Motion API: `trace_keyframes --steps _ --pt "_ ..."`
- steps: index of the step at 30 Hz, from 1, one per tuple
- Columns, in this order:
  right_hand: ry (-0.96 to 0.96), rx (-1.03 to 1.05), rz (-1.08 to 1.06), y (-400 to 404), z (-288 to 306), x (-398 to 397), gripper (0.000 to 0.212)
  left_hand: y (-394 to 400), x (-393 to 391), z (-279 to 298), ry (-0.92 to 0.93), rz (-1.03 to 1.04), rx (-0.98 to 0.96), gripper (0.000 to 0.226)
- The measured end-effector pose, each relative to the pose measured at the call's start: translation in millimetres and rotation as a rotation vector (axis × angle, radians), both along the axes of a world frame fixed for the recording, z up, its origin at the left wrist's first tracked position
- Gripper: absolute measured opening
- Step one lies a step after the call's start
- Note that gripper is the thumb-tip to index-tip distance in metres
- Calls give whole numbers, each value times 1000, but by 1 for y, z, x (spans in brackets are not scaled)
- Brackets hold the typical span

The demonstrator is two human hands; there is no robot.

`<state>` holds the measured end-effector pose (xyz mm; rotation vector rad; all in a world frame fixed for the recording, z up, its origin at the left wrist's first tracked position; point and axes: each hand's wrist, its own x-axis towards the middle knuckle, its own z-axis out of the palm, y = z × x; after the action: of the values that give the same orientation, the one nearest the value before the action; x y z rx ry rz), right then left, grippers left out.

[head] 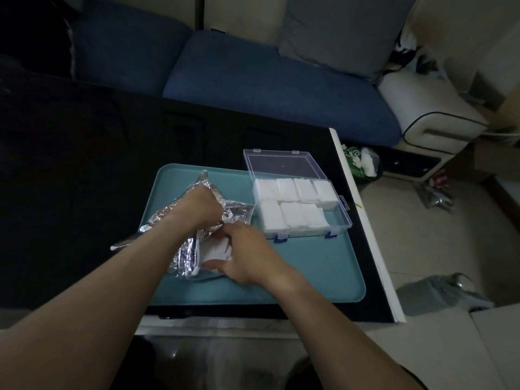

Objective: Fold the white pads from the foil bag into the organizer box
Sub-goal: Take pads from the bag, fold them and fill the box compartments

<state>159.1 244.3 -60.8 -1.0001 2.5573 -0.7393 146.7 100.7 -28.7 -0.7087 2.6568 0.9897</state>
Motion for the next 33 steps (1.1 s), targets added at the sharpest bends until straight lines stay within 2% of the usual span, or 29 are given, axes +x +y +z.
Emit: trace_keyframes --steps 3,8,14,21,23,24,26,28,30,33 --pt "20 -29 -42 -4 -2 0 53 0 2 1 -3 -12 4 18" --pt "-50 -42 -62 -9 -1 3 41 5 4 6 28 -10 -58 14" --pt "-176 -72 -130 9 12 -8 32 10 6 11 11 -119 -188 31" --pt "-461 -270 -298 39 26 -24 33 2 11 13 26 -54 -38 20" --pt "-480 -283 -329 48 31 -28 34 2 9 14 58 -23 5 14" --pt "-480 -287 -339 52 34 -29 34 5 9 16 80 -4 40 14" --pt "-470 -340 -372 61 40 -33 31 12 9 24 211 47 133 31" --pt "-453 -418 -435 70 42 -38 30 23 13 34 478 66 203 40" --pt "-434 -489 -497 79 42 -44 33 34 17 42 665 -11 226 39" --pt "-414 -567 -503 89 44 -50 38 46 19 42 635 -137 323 51"
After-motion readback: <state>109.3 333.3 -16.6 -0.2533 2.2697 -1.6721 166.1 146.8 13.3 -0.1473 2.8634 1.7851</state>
